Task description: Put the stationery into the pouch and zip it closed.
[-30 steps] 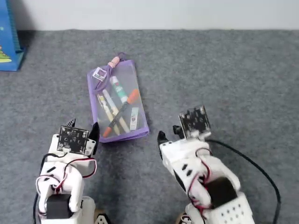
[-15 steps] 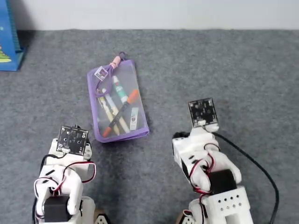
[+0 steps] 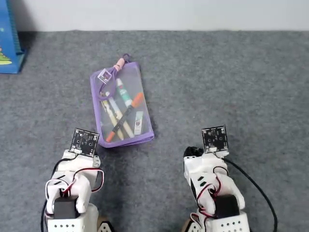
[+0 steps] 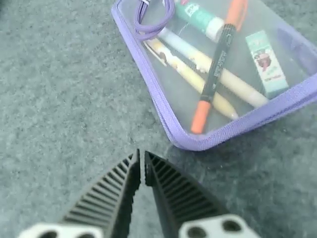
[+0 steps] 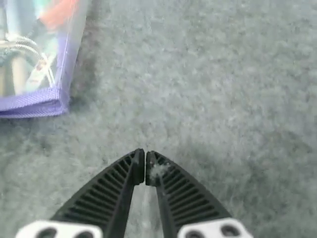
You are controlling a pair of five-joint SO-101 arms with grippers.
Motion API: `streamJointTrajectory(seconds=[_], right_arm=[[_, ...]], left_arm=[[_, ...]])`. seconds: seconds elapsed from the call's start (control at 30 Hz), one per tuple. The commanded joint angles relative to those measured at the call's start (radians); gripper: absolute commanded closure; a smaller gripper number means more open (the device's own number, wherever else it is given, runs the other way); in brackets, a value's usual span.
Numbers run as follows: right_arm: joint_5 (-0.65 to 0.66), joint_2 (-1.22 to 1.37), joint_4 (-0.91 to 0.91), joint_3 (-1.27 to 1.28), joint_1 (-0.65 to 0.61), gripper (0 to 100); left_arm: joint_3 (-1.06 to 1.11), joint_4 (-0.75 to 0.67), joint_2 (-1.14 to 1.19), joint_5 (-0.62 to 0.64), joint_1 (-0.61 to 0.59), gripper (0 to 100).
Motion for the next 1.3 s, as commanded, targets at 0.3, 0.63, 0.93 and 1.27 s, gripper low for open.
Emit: streamJointTrajectory(seconds=[0.3,0.63,0.93,1.27], right_arm=[[0.002,0.015,-0.005,0.063,0.027,99.0],[0.008,0.016,0.168,0.063,0.208,98.7],[0.003,0.016,0.245,0.063,0.206,98.9],[0.003,0.016,0.245,0.063,0.205,98.7]], left_arm=[[0.053,-0.002,-0.014,-0.015,-0.002,99],[0.053,0.095,-0.011,-0.009,0.005,99],[0.053,0.133,-0.011,0.295,-0.029,99],[0.053,0.133,-0.012,0.361,-0.035,98]])
